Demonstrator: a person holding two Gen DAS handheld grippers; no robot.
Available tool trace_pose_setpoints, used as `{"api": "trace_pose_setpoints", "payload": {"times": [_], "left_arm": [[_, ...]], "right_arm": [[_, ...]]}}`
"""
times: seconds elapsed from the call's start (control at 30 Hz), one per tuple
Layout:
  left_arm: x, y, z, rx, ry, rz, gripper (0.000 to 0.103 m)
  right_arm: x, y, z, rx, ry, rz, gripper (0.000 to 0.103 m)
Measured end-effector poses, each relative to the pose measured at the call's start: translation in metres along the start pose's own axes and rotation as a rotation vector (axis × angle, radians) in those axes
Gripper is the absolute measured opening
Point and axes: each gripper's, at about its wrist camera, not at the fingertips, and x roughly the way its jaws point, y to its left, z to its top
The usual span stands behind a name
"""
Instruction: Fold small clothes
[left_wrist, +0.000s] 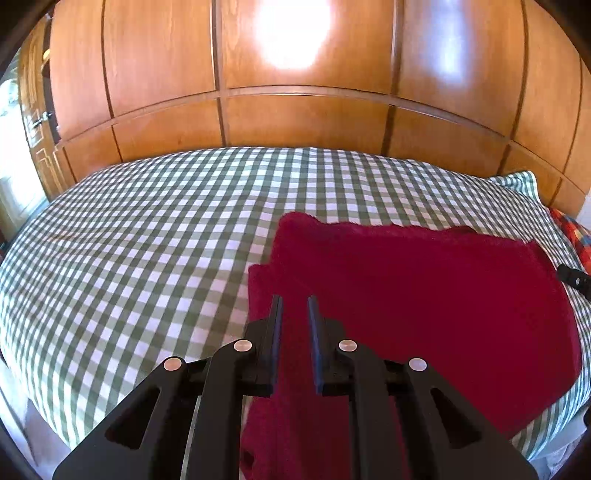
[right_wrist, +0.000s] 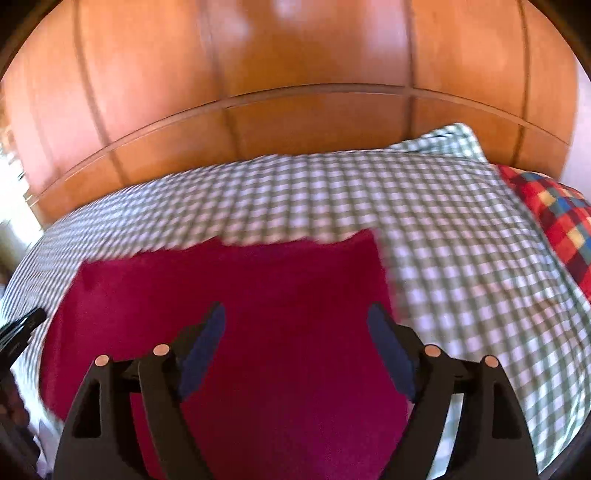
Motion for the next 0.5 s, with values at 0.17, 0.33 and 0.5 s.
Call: {"api": "trace_pose_setpoints", "payload": {"times": [0.17, 0.33, 0.5], "left_arm": [[-0.005, -0.002, -0.012, -0.001, 0.007, -0.021, 0.012], [-0.001, 0.001, -0.018, -0.01, 0.024, -0.025, 0.012], [0.01, 0.004, -0.025, -0.017, 0.06, -0.023, 0.012]], "right_arm": [[-0.003, 0.033, -0.024, -0.066, 0.023, 0.061, 0.08], [-0.004, 0.042, -0.036, -0.095, 0.033, 0.063, 0.08], [0.0, 0.03, -0.044, -0.072, 0.057, 0.022, 0.08]]}}
